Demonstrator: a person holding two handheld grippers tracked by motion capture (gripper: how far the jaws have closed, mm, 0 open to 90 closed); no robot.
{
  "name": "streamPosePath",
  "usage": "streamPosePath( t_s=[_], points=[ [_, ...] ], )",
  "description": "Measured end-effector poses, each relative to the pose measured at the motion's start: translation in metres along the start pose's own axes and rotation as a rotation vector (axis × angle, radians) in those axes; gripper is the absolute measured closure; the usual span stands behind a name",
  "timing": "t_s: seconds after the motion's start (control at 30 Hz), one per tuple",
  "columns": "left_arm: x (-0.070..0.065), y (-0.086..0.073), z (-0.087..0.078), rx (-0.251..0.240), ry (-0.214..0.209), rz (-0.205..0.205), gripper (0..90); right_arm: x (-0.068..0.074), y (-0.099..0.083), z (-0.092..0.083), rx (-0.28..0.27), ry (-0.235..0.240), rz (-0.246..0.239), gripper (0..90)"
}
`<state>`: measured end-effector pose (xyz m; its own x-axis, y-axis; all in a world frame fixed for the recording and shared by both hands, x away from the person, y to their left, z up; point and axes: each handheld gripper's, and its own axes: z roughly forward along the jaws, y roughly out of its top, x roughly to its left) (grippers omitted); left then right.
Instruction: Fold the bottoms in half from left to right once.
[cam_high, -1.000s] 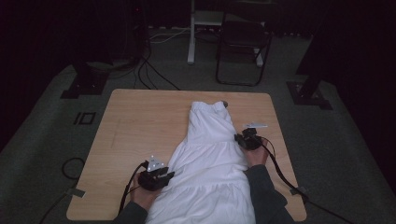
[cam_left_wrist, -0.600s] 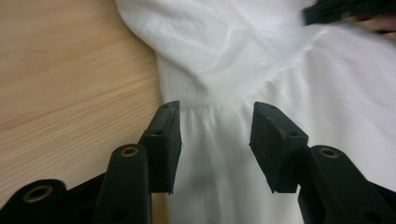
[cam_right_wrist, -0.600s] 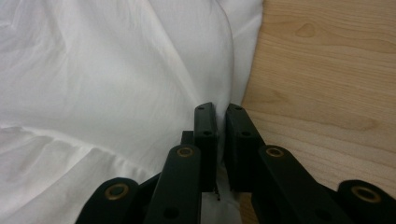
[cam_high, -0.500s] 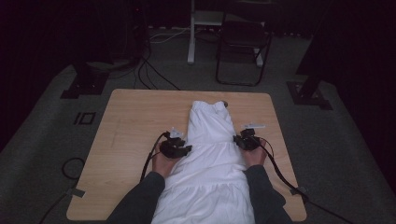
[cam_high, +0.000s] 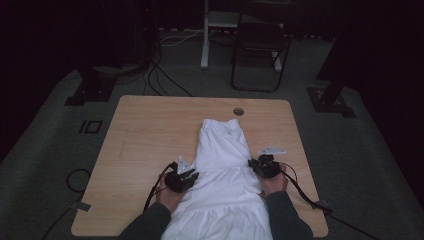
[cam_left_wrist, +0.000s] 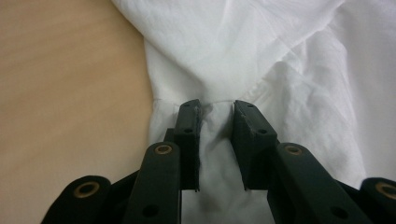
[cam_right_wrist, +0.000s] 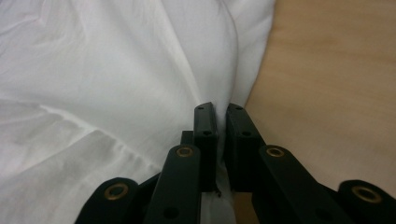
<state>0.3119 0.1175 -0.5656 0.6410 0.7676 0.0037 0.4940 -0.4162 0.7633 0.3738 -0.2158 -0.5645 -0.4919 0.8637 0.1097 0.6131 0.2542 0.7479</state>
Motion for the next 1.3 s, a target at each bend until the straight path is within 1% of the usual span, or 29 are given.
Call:
streamPosePath(
  t_s=[0.03, 0.13, 0.2, 0.23, 0.27, 0.33, 0.37, 0.4, 0.43, 0.5, 0.57, 0.6, 0.67, 0.7, 0.73, 0.77, 0.8, 0.83, 0.87, 0.93, 1.0, 1.03, 1.07, 1.1, 1.13, 1.17, 1.2, 1.23, 1.3],
  points=[
    [-0.002, -0.003, -0.003, 0.001, -0.003, 0.0, 72.5, 0.008, -0.009, -0.009, 0.008, 0.013, -0.017, 83.7],
    [-0.009, -0.008, -0.009, 0.003, -0.01, 0.014, 72.5, 0.016, -0.018, -0.019, 0.029, 0.029, -0.033, 83.3],
    [-0.009, -0.008, -0.009, 0.002, -0.014, 0.012, 72.4, 0.017, -0.018, -0.025, 0.057, 0.033, -0.045, 72.9],
    [-0.008, -0.008, -0.009, 0.002, -0.019, 0.004, 72.4, 0.016, -0.015, -0.028, 0.048, 0.044, -0.05, 67.3],
    [-0.008, -0.008, -0.009, 0.0, -0.021, 0.0, 72.4, 0.014, -0.01, -0.031, 0.017, 0.059, -0.055, 61.8],
    [-0.008, -0.008, -0.009, 0.001, -0.021, 0.001, 72.4, 0.01, 0.005, -0.037, -0.037, 0.053, -0.036, 55.6],
    [-0.008, -0.008, -0.008, 0.0, -0.021, 0.001, 72.3, 0.009, 0.012, -0.038, -0.058, 0.058, -0.025, 54.4],
    [-0.008, -0.008, -0.009, 0.0, -0.021, 0.002, 72.3, 0.008, 0.022, -0.038, -0.083, 0.068, -0.021, 53.8],
    [-0.008, -0.008, -0.009, 0.0, -0.022, 0.001, 72.2, 0.008, 0.032, -0.036, -0.098, 0.08, -0.021, 53.2],
    [-0.007, -0.008, -0.009, -0.001, -0.025, -0.003, 72.2, 0.008, 0.052, -0.025, -0.105, 0.104, -0.017, 52.7],
    [-0.007, -0.008, -0.009, 0.001, -0.026, -0.001, 72.0, 0.01, 0.066, -0.009, -0.081, 0.137, -0.002, 51.2],
    [-0.007, -0.008, -0.009, 0.001, -0.025, -0.001, 71.9, 0.011, 0.072, 0.006, -0.044, 0.164, 0.01, 50.3],
    [-0.007, -0.008, -0.009, 0.0, -0.027, -0.003, 71.7, 0.012, 0.075, 0.026, 0.024, 0.19, 0.024, 50.6],
    [-0.007, -0.008, -0.009, -0.001, -0.028, -0.003, 71.6, 0.011, 0.075, 0.035, 0.071, 0.206, 0.033, 54.2],
    [-0.007, -0.008, -0.009, -0.001, -0.028, -0.003, 71.4, 0.01, 0.075, 0.042, 0.113, 0.22, 0.043, 63.8],
    [-0.007, -0.008, -0.009, -0.001, -0.029, -0.002, 71.3, 0.01, 0.075, 0.045, 0.144, 0.222, 0.043, 74.1],
    [-0.007, -0.008, -0.009, 0.001, -0.03, 0.001, 71.0, 0.01, 0.075, 0.042, 0.14, 0.186, 0.036, 82.2],
    [-0.007, -0.008, -0.009, 0.001, -0.031, 0.002, 70.6, 0.011, 0.077, 0.036, 0.107, 0.131, 0.02, 85.6],
    [-0.007, -0.008, -0.009, 0.001, -0.032, 0.002, 70.3, 0.011, 0.08, 0.027, 0.061, 0.088, -0.01, 86.8],
    [-0.008, -0.008, -0.008, 0.001, -0.036, 0.001, 68.6, 0.013, 0.087, 0.008, -0.028, -0.014, -0.077, 87.0],
    [-0.008, -0.007, -0.008, 0.0, -0.04, -0.003, 67.0, 0.014, 0.091, -0.008, -0.14, -0.096, -0.153, 83.5],
    [-0.008, -0.007, -0.008, 0.001, -0.039, -0.001, 66.4, 0.014, 0.092, -0.011, -0.164, -0.153, -0.175, 82.9],
    [-0.008, -0.007, -0.008, -0.001, -0.04, -0.001, 66.0, 0.012, 0.092, -0.012, -0.174, -0.208, -0.184, 82.4],
    [-0.008, -0.007, -0.008, 0.0, -0.041, 0.0, 65.4, 0.009, 0.09, -0.008, -0.168, -0.231, -0.176, 80.8],
    [-0.008, -0.007, -0.008, -0.001, -0.041, 0.0, 65.2, 0.004, 0.088, -0.002, -0.141, -0.221, -0.151, 80.1],
    [-0.008, -0.007, -0.008, -0.001, -0.041, 0.0, 65.0, 0.004, 0.088, -0.002, -0.141, -0.221, -0.151, 80.1],
    [-0.008, -0.007, -0.008, -0.002, -0.043, 0.0, 65.0, -0.001, 0.084, 0.006, -0.108, -0.207, -0.127, 79.0],
    [-0.008, -0.007, -0.008, -0.001, -0.045, 0.0, 64.5, -0.008, 0.075, 0.018, -0.051, -0.194, -0.09, 72.1],
    [-0.008, -0.007, -0.008, 0.0, -0.048, 0.0, 64.1, -0.012, 0.069, 0.02, -0.067, -0.159, -0.042, 63.3]
  ],
)
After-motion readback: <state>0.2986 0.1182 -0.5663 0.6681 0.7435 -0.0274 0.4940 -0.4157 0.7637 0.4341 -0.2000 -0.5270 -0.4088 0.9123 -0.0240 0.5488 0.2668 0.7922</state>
